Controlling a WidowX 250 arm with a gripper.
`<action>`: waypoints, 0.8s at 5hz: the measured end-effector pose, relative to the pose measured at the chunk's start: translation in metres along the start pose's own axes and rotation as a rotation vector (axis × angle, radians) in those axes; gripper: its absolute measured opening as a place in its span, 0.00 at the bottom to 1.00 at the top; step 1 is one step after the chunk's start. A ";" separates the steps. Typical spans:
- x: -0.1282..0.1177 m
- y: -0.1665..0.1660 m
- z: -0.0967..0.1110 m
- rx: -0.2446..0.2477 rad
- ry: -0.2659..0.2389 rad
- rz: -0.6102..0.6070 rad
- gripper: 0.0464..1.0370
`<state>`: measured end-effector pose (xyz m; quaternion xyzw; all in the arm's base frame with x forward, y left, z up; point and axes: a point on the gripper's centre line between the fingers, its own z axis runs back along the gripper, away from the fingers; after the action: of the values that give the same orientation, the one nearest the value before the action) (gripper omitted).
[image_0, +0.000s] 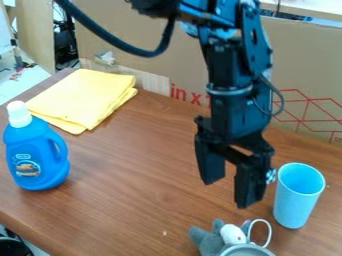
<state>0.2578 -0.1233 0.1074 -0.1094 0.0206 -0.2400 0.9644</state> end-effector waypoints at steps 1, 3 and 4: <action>-0.005 0.003 0.019 0.044 -0.001 0.007 0.97; -0.041 0.047 0.065 0.318 0.036 0.134 0.97; -0.053 0.068 0.082 0.339 0.027 0.199 0.97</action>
<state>0.2494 -0.0236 0.1722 0.0601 0.0034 -0.1449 0.9876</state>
